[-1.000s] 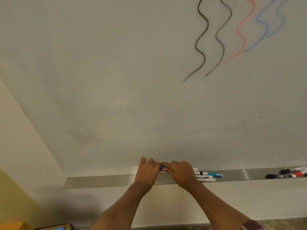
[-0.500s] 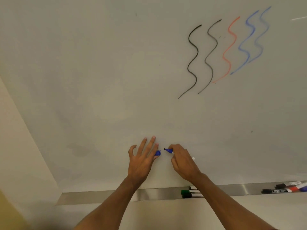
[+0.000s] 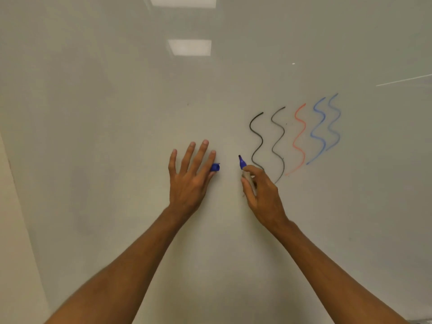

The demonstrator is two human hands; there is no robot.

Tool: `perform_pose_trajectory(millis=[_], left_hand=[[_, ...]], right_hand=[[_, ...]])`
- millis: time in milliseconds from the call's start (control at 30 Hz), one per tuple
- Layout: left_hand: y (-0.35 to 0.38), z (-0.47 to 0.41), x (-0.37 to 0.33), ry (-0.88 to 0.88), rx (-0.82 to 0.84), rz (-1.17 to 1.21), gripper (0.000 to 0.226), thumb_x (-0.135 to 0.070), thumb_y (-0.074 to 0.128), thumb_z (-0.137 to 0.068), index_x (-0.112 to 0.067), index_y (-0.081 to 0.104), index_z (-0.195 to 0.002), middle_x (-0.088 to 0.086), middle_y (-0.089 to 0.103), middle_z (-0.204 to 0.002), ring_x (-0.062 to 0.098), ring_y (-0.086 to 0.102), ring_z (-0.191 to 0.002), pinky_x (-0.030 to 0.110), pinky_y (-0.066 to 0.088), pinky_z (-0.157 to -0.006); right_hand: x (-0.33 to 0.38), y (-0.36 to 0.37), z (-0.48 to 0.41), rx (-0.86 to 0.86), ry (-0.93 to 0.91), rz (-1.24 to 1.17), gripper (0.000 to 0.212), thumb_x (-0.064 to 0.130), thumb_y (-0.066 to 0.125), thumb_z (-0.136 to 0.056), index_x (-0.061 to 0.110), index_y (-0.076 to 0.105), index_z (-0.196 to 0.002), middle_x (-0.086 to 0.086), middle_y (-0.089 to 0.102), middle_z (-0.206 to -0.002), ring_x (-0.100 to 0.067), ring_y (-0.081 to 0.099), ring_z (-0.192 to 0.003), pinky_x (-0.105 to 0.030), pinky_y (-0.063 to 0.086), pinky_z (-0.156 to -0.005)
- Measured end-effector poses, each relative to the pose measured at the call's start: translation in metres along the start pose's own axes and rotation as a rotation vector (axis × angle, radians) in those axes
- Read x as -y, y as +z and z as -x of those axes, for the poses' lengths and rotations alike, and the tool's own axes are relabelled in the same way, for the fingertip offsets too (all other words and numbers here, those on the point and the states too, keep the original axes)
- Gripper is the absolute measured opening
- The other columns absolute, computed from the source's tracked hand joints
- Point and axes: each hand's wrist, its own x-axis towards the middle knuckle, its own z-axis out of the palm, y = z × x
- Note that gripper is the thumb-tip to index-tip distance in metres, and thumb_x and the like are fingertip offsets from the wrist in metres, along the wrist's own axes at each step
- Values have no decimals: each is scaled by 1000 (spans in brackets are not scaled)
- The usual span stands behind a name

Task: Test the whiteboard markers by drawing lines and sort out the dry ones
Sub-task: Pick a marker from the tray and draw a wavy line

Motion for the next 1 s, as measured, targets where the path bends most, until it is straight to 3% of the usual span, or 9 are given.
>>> perform_pose_trajectory(millis=[100, 267, 367, 433, 500, 600, 700, 800, 1000], left_hand=[[-2, -37, 13, 21, -23, -25, 50, -40, 35, -105, -12, 44, -146, 12, 34, -155, 34, 28, -145, 59, 15, -116], [4, -63, 23, 21, -40, -12, 52, -40, 31, -106, -11, 38, -149, 11, 31, -156, 33, 23, -146, 60, 12, -117], [10, -64, 29, 19, -45, -5, 52, -40, 29, -106, -12, 33, -150, 10, 31, -157, 33, 23, -146, 60, 12, -117], [13, -65, 31, 19, -58, -10, 52, -40, 30, -106, -13, 34, -150, 10, 32, -156, 32, 24, -146, 60, 13, -117], [14, -66, 30, 22, -71, -10, 52, -40, 33, -105, -13, 36, -149, 9, 32, -156, 31, 24, -146, 60, 13, -117], [16, -66, 29, 20, -82, -10, 52, -39, 37, -104, -14, 37, -149, 7, 31, -157, 30, 24, -147, 59, 15, -117], [17, -67, 31, 20, -90, -23, 52, -40, 34, -105, -13, 38, -149, 8, 33, -156, 31, 25, -146, 58, 14, -118], [17, -66, 31, 25, -103, -32, 51, -40, 36, -105, -13, 39, -149, 8, 33, -156, 31, 25, -146, 57, 15, -118], [20, -69, 34, 33, -108, -36, 53, -41, 35, -104, -13, 37, -149, 9, 32, -156, 32, 24, -146, 56, 12, -119]], right_hand=[[4, -4, -34, -49, -115, 28, 14, 15, 45, -97, 12, 54, -108, -5, 55, -95, -7, 52, -69, -17, 46, -65], [10, -4, -70, -120, -153, 42, 36, 14, 36, -96, 11, 53, -127, -6, 61, -104, -10, 55, -83, -25, 45, -72], [13, -1, -84, -167, -206, 80, 36, 16, 49, -89, 16, 48, -125, -4, 61, -97, 0, 47, -82, -23, 39, -74], [13, -1, -91, -231, -237, 117, 31, 28, 59, -87, 15, 52, -114, -4, 62, -95, -4, 51, -82, -24, 39, -76], [13, 1, -96, -292, -263, 134, 24, 32, 56, -90, 14, 58, -106, -5, 64, -91, -12, 57, -79, -30, 42, -73], [16, 4, -98, -337, -193, 85, 29, 26, 50, -92, 9, 62, -111, -6, 67, -91, -11, 57, -74, -29, 44, -70], [20, 8, -102, -394, -33, 34, 36, 31, 51, -87, 5, 58, -112, -4, 64, -84, -3, 45, -62, -28, 46, -62], [18, 13, -104, -404, -40, 51, 33, 30, 53, -87, 3, 58, -105, -7, 63, -78, -3, 41, -57, -36, 50, -56], [6, 27, -90, -290, -250, 177, 30, 25, 57, -85, 3, 56, -105, -11, 64, -80, -11, 53, -69, -29, 50, -60]])
